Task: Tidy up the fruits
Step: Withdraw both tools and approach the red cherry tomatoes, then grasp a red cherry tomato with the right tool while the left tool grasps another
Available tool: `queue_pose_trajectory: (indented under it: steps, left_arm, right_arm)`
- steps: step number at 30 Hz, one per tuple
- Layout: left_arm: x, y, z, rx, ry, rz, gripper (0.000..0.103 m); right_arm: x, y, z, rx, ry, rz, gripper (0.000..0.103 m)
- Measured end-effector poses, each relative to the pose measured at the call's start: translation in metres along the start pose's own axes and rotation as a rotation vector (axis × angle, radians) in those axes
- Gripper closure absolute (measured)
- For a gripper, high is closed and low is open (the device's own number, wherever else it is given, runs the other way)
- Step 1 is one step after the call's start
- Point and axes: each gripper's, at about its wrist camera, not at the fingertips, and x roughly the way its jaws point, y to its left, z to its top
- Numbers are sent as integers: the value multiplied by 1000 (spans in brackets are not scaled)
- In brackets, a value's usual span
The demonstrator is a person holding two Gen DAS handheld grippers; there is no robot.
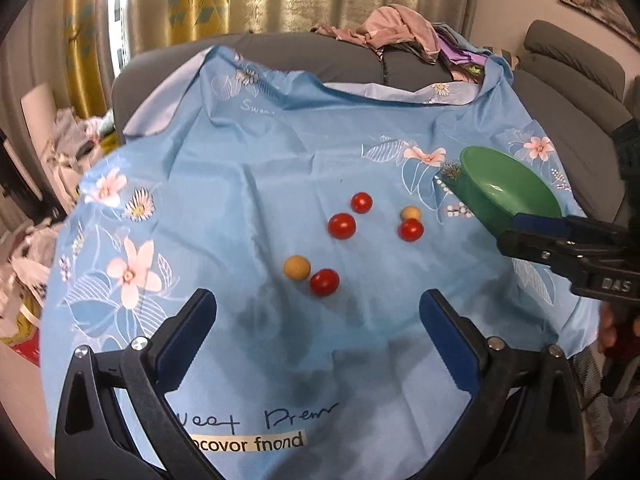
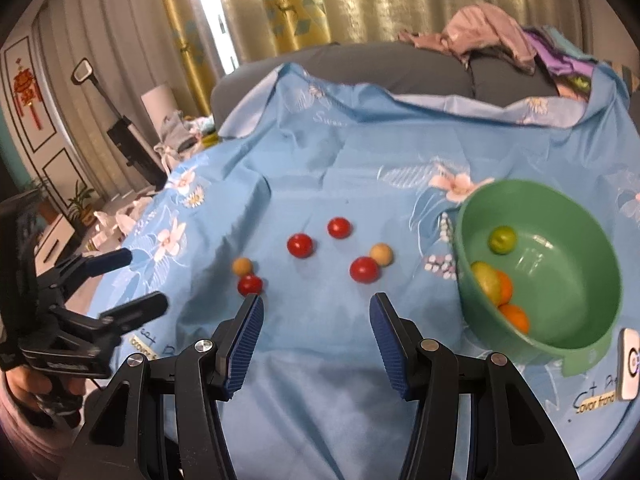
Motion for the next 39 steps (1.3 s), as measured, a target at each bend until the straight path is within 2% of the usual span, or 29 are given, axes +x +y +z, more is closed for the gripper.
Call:
queue_pose_trajectory:
  steps: [4,10,17,22,25,29,32,35,39]
  left_arm:
    - [12,6,-4,-20,29,-40,2]
    - [36,0,5,1,63,-77,5]
    - [65,-6,26,44,83,-84,10]
    - [94,-9,39,72,126,-84,13]
    - [108,-10,47,83,143,-100,22]
    - [130,-11,56,90,180,-105,24]
    - [142,-10,60,84,202,-119,35]
    - [155,-11,64,79,228,-120,35]
    - [166,-14,66,94,248,-127,50]
  right_arm:
    - [18,-7,-2,14,44,-4,47]
    - [46,-13,-4,18,99,-3,47]
    - [80,-24,4,33,154,-13,47]
    - [105,-30,12,28,188,-38,47]
    - [114,-32,16,17,194,-55,47]
    - [121,-36,20,13,199,-67,47]
    - [126,-36,24,1,198,-63,52]
    - [130,-35,26,-21,203,-64,55]
    - [135,-36,28,-33,211,-54,65]
